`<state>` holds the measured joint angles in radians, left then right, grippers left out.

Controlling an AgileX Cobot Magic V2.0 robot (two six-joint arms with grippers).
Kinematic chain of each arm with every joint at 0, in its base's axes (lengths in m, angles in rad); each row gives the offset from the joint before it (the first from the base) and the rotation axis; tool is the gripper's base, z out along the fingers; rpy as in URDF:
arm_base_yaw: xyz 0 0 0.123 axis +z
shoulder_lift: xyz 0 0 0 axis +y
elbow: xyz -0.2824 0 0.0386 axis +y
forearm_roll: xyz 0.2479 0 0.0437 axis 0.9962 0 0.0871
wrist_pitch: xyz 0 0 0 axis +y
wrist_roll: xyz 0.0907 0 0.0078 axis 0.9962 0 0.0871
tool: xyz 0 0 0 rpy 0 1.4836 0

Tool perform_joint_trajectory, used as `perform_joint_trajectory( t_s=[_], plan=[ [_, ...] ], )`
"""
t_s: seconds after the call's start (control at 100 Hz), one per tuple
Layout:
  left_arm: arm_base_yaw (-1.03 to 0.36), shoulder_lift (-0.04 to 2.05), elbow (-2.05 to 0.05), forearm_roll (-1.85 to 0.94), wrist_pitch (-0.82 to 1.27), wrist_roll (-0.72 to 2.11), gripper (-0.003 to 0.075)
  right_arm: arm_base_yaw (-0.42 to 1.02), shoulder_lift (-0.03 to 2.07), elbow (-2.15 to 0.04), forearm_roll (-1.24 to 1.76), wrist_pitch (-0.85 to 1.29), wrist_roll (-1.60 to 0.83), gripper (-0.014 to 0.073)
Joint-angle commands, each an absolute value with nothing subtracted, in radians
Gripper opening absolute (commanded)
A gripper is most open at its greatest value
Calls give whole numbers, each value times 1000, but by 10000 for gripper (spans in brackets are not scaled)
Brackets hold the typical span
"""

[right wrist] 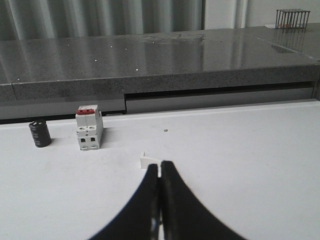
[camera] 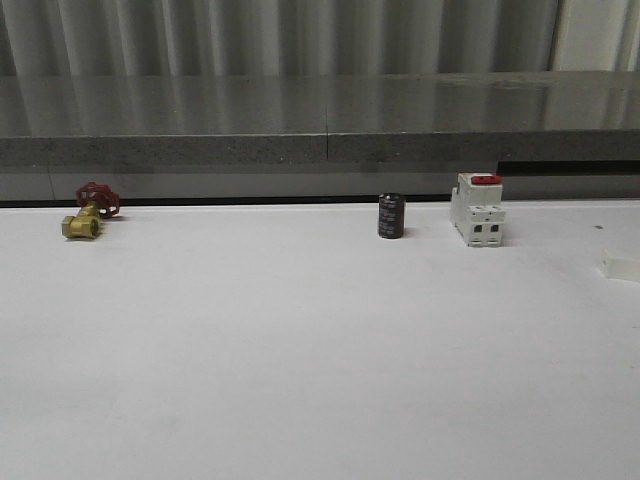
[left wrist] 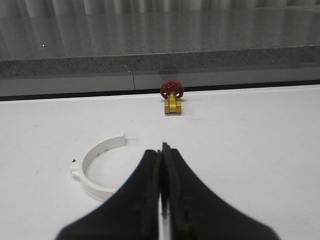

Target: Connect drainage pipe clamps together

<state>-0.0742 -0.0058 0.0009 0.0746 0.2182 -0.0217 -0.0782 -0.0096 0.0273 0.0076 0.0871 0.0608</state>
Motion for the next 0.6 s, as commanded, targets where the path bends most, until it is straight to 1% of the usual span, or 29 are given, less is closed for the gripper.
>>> perform_joint_trajectory(
  t_s=[0.0, 0.23, 0.36, 0.49, 0.59],
  plan=[
    [-79, -32, 46, 74, 136, -22, -21, -83, -29, 11, 8, 14, 47, -66],
    [-79, -32, 46, 76, 125, -22, -21, -83, -29, 11, 8, 14, 47, -66],
    [-79, -32, 35, 76, 28, -22, -21, -83, -29, 11, 8, 14, 47, -66],
    [-79, -18, -25, 76, 93, -22, -21, -83, -29, 11, 8, 14, 47, -66],
    [-79, 40, -94, 53, 145, -22, -21, -83, -29, 11, 8, 14, 47, -66]
  ],
)
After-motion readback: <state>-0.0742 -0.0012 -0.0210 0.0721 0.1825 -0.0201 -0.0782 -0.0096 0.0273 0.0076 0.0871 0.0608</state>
